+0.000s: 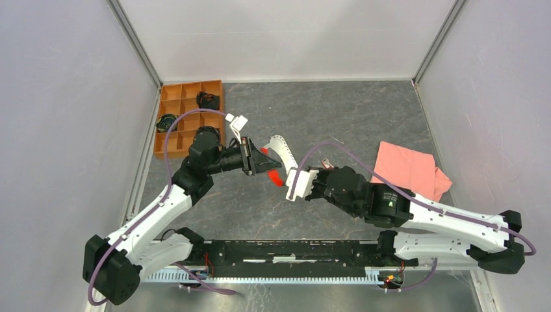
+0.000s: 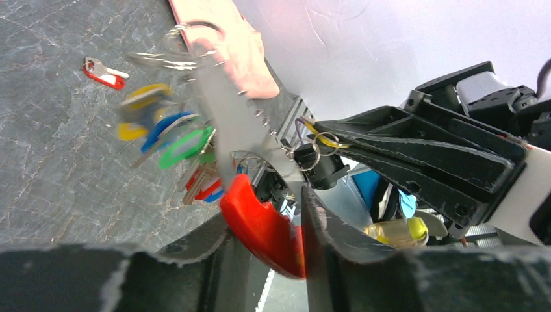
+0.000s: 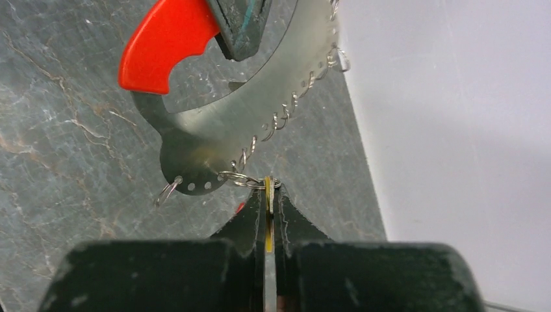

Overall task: Remove the keys from the keyring
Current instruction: Pick up the key from the keyring.

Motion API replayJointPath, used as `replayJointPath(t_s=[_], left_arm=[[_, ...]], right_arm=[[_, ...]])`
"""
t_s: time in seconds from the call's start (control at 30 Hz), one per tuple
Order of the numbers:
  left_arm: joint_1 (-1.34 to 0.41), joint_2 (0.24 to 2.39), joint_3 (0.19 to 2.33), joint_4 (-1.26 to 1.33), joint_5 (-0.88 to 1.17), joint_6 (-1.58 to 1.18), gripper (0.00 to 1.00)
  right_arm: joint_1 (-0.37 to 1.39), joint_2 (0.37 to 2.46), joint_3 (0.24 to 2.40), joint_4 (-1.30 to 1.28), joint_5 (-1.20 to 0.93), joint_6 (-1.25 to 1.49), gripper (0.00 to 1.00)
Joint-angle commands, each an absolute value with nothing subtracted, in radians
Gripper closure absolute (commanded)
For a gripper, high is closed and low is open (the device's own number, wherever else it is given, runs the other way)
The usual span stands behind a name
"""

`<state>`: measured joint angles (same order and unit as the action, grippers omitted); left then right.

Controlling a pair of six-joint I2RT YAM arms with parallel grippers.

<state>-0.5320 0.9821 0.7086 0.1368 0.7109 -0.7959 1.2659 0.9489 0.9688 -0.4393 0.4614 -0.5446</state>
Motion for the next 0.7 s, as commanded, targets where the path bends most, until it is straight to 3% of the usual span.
replayJointPath(t_s=[0.0,0.33,0.67], left_arm=[[-0.533,0.928,0.7,0.167,0.685,-0.777,0.56],[-0.532,0.793,0.764,-0.17,0.615,-0.47,0.36],[-0.532,0.66,0.721,-0.151,0.718,-0.356,0.19]], right_arm=[[1.321,0.94,1.012,-0.339,0.601,-0.678,1.0],[1.359,0.846,0.924,-0.167,0.543,-0.845,1.0],[1.367,0.793,0.899,-0.093,0.45,-0.928,1.0]])
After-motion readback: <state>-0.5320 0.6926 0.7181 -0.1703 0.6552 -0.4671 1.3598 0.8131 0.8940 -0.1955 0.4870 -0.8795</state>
